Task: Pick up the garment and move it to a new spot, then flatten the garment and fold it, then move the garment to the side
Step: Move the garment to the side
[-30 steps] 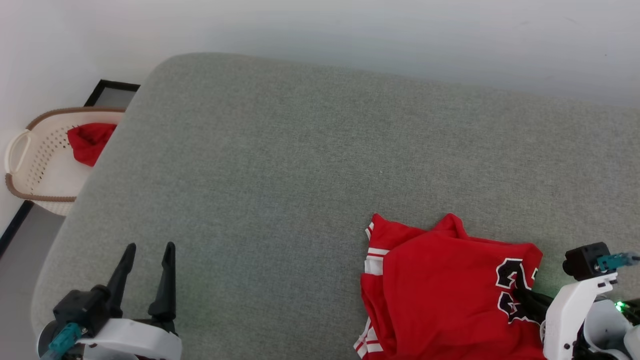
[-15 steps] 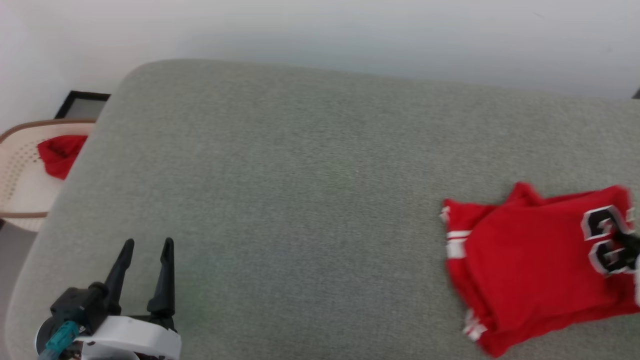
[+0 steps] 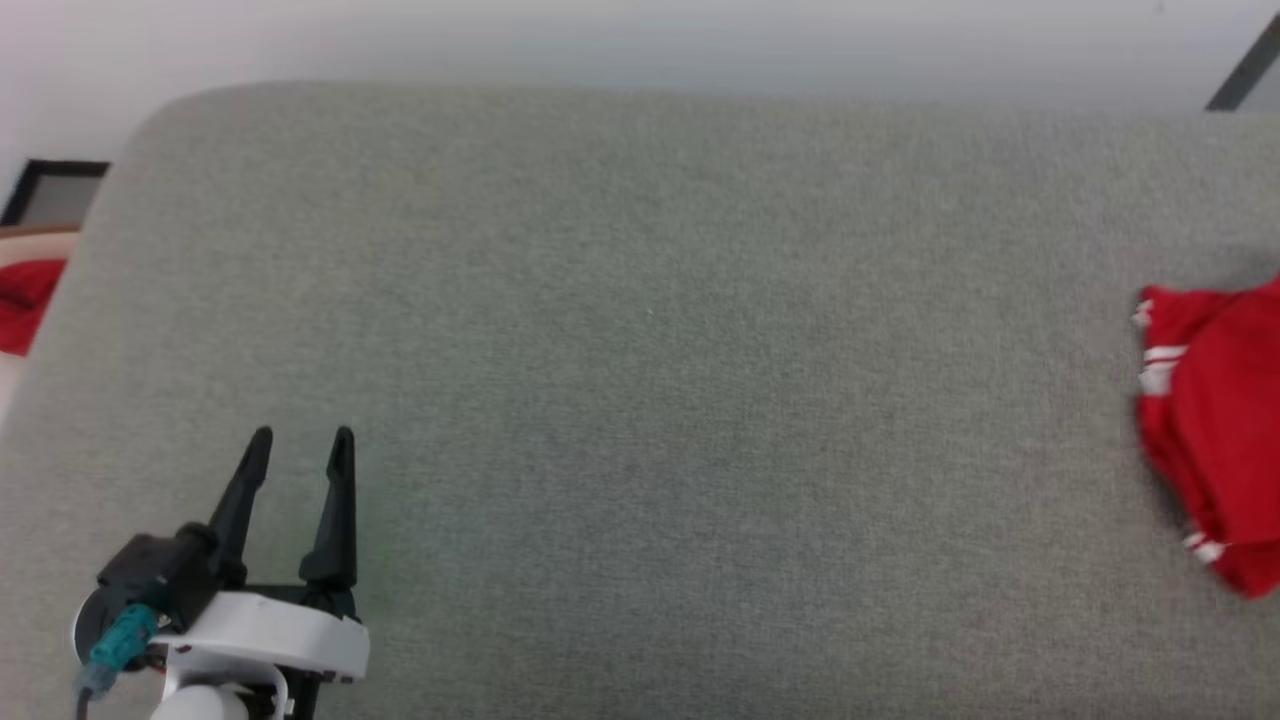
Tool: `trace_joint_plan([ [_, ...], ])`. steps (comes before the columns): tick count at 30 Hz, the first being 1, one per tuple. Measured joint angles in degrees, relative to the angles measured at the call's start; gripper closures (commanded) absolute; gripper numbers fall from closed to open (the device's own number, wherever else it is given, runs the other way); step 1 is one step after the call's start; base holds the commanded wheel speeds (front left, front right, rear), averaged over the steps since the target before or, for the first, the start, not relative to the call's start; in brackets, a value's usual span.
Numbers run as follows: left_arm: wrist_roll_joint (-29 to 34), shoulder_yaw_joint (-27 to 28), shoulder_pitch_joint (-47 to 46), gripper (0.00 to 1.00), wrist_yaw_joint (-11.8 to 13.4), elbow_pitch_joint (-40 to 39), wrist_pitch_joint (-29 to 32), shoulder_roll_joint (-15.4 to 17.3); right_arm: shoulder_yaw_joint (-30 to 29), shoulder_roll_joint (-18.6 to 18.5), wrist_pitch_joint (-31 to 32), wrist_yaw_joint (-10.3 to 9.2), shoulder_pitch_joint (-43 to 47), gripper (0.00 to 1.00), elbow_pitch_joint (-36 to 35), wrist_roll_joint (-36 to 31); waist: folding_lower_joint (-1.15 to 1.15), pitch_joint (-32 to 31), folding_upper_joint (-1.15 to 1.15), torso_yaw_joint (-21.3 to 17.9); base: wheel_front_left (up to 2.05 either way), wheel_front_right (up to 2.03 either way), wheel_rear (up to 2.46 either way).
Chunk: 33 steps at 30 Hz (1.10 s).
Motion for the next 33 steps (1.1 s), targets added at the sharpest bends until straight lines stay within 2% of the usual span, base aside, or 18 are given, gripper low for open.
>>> trace_joint_plan([
  [8,0.0,-0.3,-2.2,0.0,0.0,-1.3,0.0,0.3,1.9,-4.7,-2.8,0.0,-3.5,1.0,5.7,-3.9,0.0,3.8,0.0,-1.3,0.0,0.0,0.0],
  [12,-0.1,-0.6,-3.1,0.0,0.0,-1.6,0.0,0.4,1.6,-4.8,-3.9,0.01,-4.8,1.0,9.6,-5.8,0.0,5.4,0.0,-1.6,0.0,0.0,0.0],
  [15,-0.1,-0.9,-3.7,0.0,0.0,-1.6,0.0,0.7,0.5,-3.4,-4.8,0.0,-5.9,1.0,12.9,-7.1,0.0,6.4,0.0,-1.6,0.0,0.0,0.0],
  [16,-0.2,-1.0,-3.9,0.0,0.0,-1.6,0.0,0.8,0.2,-2.8,-5.1,0.0,-6.4,0.87,13.8,-7.4,0.0,6.7,0.0,-1.6,0.0,0.0,0.0],
  [18,-0.3,-1.1,-4.3,0.0,0.0,-1.5,0.0,0.9,-0.1,-1.9,-5.8,0.0,-7.0,0.55,15.2,-8.1,0.0,6.9,0.0,-1.5,0.0,0.0,0.0],
  [19,-0.3,-1.2,-4.4,0.0,0.0,-1.4,0.0,1.0,-0.3,-1.3,-6.2,0.0,-7.4,0.05,15.9,-8.2,0.0,6.9,0.0,-1.5,0.0,0.0,0.0],
  [20,-0.3,-1.1,-4.4,0.0,0.0,-1.3,0.0,1.1,-0.6,-0.6,-6.3,0.0,-8.0,0.0,16.4,-8.4,0.0,6.9,0.0,-1.5,0.0,0.0,0.0],
  [28,-0.3,-0.8,-4.1,0.0,0.0,-0.2,0.0,1.2,-0.4,3.0,-9.3,0.0,-9.9,0.0,17.7,-9.4,0.0,4.8,0.0,-1.9,0.0,0.0,0.0],
  [33,0.0,-0.4,-3.0,0.0,0.0,0.4,0.0,1.2,-0.5,6.3,-14.3,0.0,-10.0,0.0,16.5,-7.8,0.0,2.3,0.0,-2.4,0.0,0.0,0.0],
])
